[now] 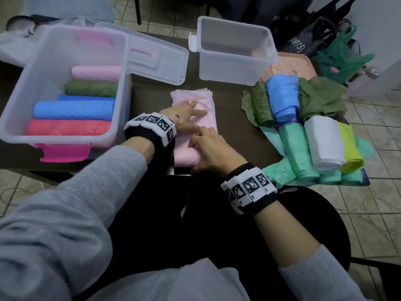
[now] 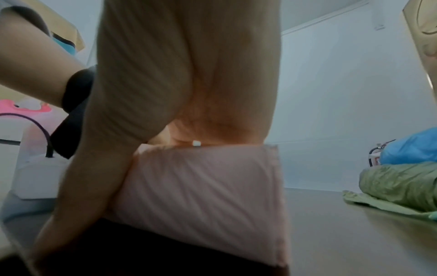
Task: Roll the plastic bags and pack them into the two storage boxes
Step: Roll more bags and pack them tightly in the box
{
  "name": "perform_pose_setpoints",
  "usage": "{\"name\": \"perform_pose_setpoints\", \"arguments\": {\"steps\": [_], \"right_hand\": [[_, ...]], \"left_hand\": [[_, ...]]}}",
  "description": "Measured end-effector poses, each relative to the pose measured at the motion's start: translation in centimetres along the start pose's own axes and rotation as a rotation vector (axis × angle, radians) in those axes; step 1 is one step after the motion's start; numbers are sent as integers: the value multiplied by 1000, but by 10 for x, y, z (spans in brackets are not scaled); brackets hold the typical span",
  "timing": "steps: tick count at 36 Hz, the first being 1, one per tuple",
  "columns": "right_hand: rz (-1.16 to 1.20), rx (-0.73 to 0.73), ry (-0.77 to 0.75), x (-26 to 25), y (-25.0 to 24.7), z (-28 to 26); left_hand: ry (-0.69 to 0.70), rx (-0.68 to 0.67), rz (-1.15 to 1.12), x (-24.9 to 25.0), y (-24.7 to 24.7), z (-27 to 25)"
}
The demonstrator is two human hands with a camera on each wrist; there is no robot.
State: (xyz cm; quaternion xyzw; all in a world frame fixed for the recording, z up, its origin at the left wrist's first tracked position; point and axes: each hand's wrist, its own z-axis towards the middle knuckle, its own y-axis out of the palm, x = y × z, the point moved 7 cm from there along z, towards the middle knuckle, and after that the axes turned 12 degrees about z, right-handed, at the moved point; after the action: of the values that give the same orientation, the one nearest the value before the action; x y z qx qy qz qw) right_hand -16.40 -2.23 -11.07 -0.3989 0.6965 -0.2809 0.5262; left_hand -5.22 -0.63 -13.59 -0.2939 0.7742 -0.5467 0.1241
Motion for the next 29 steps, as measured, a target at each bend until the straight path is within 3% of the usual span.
{"name": "perform_pose_setpoints", "arguments": {"steps": [3, 9, 13, 19, 24, 29], "right_hand": [[-28, 9, -2, 1, -2, 1], [250, 54, 63, 11, -6, -6], [227, 58, 72, 13, -10, -6], [225, 32, 64, 17, -13, 2], [150, -42, 66, 16, -18, 8], [206, -87, 70, 18, -21, 13]], "left_hand": [[1, 28, -30, 2, -3, -2], [-20, 47, -119, -2, -9, -4], [-39, 79, -180, -3, -15, -10], [-126, 264, -308, -3, -36, -31], [-175, 86, -442, -2, -27, -50], [-181, -83, -424, -8, -16, -64]]}}
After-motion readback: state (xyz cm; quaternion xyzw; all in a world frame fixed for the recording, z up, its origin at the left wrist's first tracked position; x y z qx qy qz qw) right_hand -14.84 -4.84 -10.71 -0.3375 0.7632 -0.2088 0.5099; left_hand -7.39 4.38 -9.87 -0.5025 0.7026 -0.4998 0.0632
